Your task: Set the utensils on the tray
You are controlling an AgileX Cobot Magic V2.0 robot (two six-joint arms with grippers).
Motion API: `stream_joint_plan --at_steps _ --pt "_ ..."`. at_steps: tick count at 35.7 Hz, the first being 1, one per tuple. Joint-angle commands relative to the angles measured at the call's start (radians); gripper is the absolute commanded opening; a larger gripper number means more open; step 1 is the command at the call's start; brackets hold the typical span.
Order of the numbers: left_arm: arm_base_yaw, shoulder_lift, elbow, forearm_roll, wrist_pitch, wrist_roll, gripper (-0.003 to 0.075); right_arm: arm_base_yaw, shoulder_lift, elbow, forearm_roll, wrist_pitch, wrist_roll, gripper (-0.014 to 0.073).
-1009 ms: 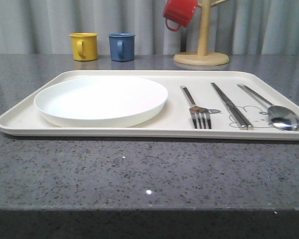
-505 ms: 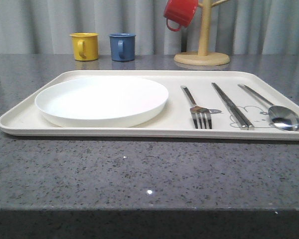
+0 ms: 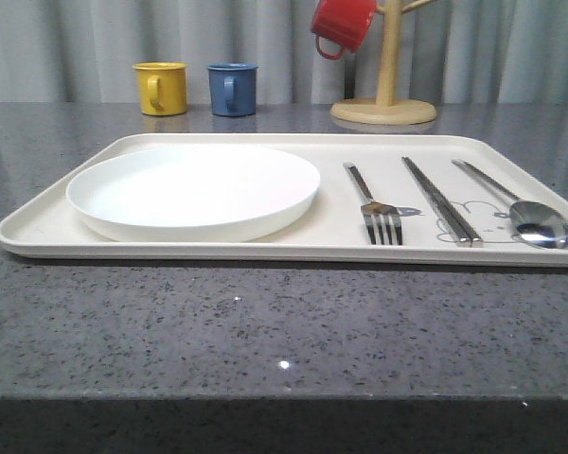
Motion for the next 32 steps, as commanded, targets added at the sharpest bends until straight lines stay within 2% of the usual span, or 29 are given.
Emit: stream_joint_plan --at_steps 1,7,10,12,17,22,27,32 --pt "-0.007 -0.022 0.018 -0.008 -0.085 0.0 -0.002 0.0 0.018 -0.02 -0.002 -0.064 -0.007 -0.0116" --pt "-0.007 -0.022 0.018 -0.008 -0.085 0.0 -0.002 0.0 0.017 -0.013 -0.002 -0.071 -0.007 -0.0116" --pt "-0.007 -0.022 0.018 -0.008 -0.085 0.0 -0.002 -0.012 0.003 0.032 -0.024 -0.137 -0.007 -0.0116" --pt "-0.007 -0.022 0.018 -0.008 -0.085 0.0 -0.002 -0.029 -0.006 0.095 -0.024 -0.225 -0.007 -0.0116" --pt "-0.007 -0.022 0.018 -0.008 -0.085 0.0 -0.002 -0.083 -0.05 0.288 -0.044 -0.562 -0.007 -0.0116" --pt "-0.007 -0.022 0.018 -0.008 -0.085 0.0 -0.002 -0.133 -0.13 0.48 -0.049 -0.836 -0.007 -0.0116" --pt "-0.007 -0.02 0.018 -0.008 -0.085 0.0 -0.002 -0.142 -0.18 0.635 -0.045 -1.023 -0.007 -0.0116" --pt "-0.007 -0.02 0.018 -0.008 -0.085 0.0 -0.002 -0.142 -0.181 0.722 -0.043 -1.098 -0.007 -0.0116"
